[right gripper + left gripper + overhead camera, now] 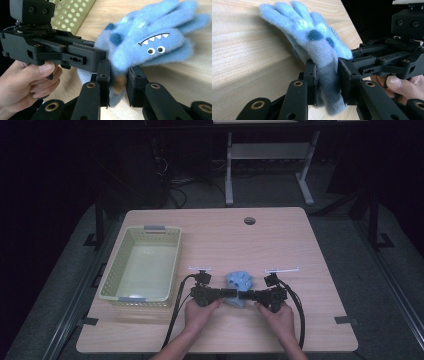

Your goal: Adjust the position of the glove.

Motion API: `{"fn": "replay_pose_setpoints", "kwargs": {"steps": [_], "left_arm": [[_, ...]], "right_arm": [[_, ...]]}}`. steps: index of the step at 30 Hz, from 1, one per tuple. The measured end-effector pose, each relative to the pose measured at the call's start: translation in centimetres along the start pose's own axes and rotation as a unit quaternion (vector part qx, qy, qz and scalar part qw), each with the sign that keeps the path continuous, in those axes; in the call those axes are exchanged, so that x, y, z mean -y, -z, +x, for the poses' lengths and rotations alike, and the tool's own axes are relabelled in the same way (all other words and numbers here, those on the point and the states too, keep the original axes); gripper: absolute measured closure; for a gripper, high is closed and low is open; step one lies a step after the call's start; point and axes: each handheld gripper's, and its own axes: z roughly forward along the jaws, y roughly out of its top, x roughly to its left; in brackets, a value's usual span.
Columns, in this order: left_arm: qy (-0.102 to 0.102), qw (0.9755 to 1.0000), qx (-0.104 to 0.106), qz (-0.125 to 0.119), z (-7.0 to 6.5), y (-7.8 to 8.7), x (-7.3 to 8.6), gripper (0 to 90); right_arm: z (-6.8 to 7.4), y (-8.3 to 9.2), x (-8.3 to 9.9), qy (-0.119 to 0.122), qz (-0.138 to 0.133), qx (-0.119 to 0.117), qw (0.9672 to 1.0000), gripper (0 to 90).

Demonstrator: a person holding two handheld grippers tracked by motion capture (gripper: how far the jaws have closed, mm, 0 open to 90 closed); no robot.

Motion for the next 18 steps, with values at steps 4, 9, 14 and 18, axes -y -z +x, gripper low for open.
{"fn": "replay_pose_setpoints", "kwargs": {"steps": [4, 9, 14, 18], "left_arm": [[-0.005, 1.0, 0.004, -0.005, -0.2, 0.4, -0.1, 69.8], [-0.014, 0.9998, 0.002, -0.01, -0.7, 1.1, -0.5, 69.7], [-0.02, 0.9997, 0.004, -0.016, -1.1, 1.7, -0.8, 69.7], [-0.017, 0.9996, 0.012, -0.021, -1.1, 2.1, -0.9, 69.7]], "right_arm": [[0.4, 0.2, -0.2, 0.006, -0.003, -0.002, 1.0, 74.8], [1.0, 0.4, -0.6, 0.013, -0.007, -0.005, 0.9999, 74.8], [1.6, 0.5, -1.1, 0.021, -0.008, -0.008, 0.9997, 74.8], [1.9, 0.7, -1.5, 0.027, -0.007, -0.009, 0.9996, 75.0]]}}
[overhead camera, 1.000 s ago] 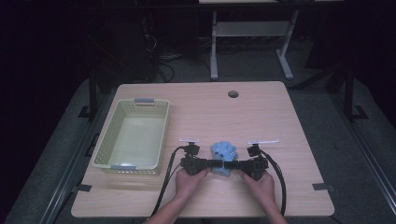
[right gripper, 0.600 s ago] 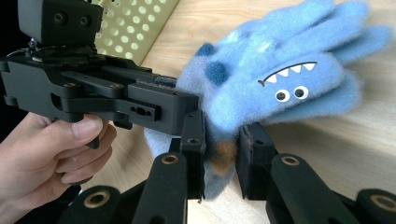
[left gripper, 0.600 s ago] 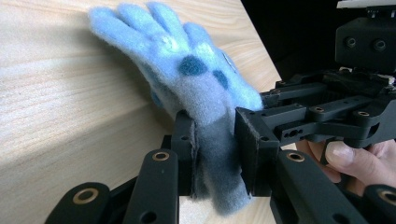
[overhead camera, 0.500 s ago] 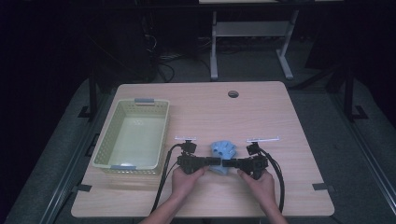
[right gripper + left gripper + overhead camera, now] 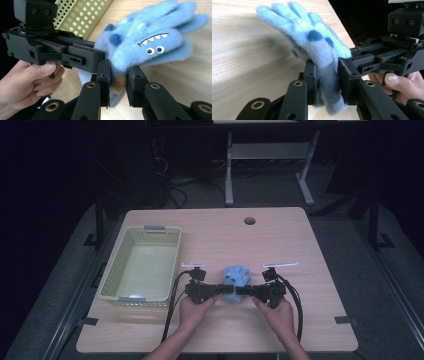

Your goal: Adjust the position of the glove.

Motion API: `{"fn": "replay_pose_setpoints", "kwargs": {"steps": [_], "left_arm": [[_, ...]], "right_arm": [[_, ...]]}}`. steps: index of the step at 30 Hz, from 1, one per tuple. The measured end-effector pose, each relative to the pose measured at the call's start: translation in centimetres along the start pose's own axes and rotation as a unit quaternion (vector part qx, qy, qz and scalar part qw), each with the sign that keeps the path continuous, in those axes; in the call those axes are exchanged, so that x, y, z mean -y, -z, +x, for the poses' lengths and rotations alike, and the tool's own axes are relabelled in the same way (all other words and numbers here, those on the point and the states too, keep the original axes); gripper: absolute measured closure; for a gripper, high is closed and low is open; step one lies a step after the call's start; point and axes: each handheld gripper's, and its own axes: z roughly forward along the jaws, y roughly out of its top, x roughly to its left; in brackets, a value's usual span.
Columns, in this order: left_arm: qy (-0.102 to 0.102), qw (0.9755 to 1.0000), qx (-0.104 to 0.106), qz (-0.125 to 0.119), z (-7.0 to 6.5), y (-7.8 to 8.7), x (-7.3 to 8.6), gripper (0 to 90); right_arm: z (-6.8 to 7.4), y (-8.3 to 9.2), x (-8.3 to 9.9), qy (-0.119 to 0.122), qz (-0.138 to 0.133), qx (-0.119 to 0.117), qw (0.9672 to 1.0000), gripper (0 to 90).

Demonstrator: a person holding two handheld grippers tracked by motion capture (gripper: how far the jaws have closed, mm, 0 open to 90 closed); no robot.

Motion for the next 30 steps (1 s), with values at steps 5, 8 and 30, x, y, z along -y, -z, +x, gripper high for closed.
{"fn": "replay_pose_setpoints", "kwargs": {"steps": [5, 8, 30], "left_arm": [[-0.006, 1.0, -0.004, 0.0, -0.3, 0.3, -0.3, 69.7], [-0.008, 1.0, 0.0, -0.003, -0.5, 0.9, -0.7, 69.7], [-0.016, 0.9993, 0.023, -0.023, -0.8, 4.1, -1.8, 69.8]], "right_arm": [[0.3, 0.1, -0.4, -0.004, -0.002, -0.007, 1.0, 75.3], [0.7, 0.2, -0.7, -0.001, -0.003, -0.008, 1.0, 75.5], [3.4, 0.1, -3.0, 0.029, -0.002, -0.019, 0.9994, 76.0]]}}
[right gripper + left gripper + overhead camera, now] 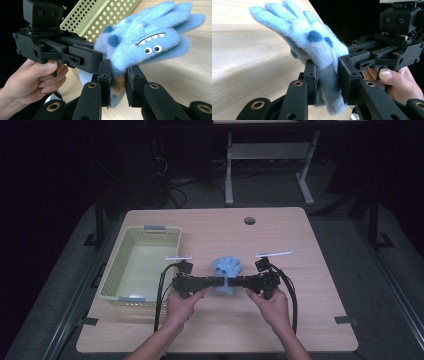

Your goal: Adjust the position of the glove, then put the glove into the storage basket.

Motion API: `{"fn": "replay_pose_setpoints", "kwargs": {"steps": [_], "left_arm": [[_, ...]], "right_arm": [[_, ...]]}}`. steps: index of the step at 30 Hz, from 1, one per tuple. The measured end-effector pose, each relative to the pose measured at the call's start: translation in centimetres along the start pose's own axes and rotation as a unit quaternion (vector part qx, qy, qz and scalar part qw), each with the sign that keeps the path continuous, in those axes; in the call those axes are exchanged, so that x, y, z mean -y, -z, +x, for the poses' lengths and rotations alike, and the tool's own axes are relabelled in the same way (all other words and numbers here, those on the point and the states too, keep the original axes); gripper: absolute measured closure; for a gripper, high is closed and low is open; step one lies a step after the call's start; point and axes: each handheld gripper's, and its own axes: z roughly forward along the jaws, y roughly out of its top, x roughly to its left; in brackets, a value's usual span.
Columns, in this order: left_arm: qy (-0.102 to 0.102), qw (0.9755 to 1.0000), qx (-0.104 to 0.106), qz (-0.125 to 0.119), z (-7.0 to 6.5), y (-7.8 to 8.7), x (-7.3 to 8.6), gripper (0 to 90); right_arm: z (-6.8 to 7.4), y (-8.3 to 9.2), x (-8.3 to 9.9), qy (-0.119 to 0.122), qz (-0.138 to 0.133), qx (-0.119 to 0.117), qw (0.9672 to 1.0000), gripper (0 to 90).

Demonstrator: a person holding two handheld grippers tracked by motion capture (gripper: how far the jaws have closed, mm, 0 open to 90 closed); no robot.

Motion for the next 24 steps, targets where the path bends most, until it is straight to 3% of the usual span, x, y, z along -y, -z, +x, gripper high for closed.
{"fn": "replay_pose_setpoints", "kwargs": {"steps": [8, 24], "left_arm": [[0.0, 1.0, 0.0, -0.003, 0.2, 0.8, -0.2, 69.8], [0.001, 0.9996, -0.011, -0.026, 0.5, 4.4, -1.5, 70.4]], "right_arm": [[0.1, -0.6, -0.3, -0.003, 0.0, -0.009, 1.0, 76.1], [2.5, -2.6, -3.1, 0.024, 0.011, -0.016, 0.9995, 76.1]]}}
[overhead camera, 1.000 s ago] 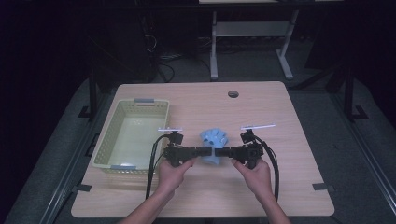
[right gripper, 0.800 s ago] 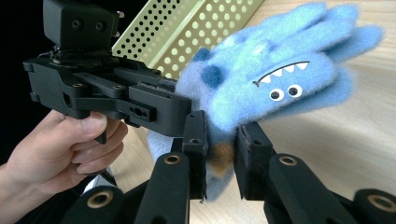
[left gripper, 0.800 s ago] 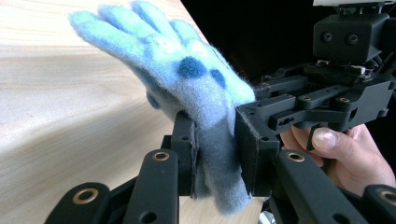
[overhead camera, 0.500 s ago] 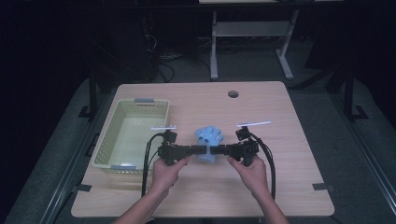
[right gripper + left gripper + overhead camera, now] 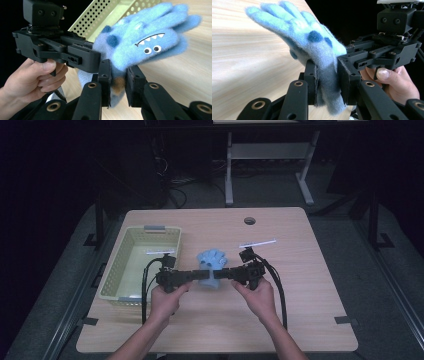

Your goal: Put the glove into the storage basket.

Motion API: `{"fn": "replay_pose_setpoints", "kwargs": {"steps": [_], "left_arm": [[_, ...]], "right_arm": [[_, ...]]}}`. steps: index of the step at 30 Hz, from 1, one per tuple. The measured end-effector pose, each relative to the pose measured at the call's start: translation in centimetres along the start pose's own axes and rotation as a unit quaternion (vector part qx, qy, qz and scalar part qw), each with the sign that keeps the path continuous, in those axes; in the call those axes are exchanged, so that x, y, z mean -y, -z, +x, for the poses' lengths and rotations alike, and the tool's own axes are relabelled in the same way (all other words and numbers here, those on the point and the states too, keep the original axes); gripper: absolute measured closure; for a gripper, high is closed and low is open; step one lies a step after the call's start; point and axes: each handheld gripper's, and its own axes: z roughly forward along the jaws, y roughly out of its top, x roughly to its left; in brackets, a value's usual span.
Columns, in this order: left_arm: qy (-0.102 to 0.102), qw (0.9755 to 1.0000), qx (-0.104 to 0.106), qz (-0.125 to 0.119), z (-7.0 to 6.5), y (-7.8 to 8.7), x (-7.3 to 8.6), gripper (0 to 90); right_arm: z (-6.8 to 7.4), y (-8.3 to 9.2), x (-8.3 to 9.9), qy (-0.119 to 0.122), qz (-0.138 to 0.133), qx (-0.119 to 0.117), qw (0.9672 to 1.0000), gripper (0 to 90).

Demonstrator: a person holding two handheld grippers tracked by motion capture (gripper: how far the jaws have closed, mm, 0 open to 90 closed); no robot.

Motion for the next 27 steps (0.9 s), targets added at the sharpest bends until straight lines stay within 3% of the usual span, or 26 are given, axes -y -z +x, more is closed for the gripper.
{"fn": "replay_pose_setpoints", "kwargs": {"steps": [3, 14, 27], "left_arm": [[-0.007, 1.0, -0.002, -0.001, 0.2, 0.5, -0.2, 70.4], [0.001, 0.9999, -0.009, -0.013, 1.0, 2.7, -0.9, 70.5], [-0.003, 0.9996, -0.014, -0.025, 1.4, 4.3, -1.3, 70.7]], "right_arm": [[0.4, -0.6, -0.4, 0.004, 0.002, -0.002, 1.0, 76.2], [1.5, -2.3, -2.0, 0.026, 0.008, -0.004, 0.9996, 76.2], [2.4, -3.4, -3.0, 0.027, 0.008, -0.014, 0.9995, 76.2]]}}
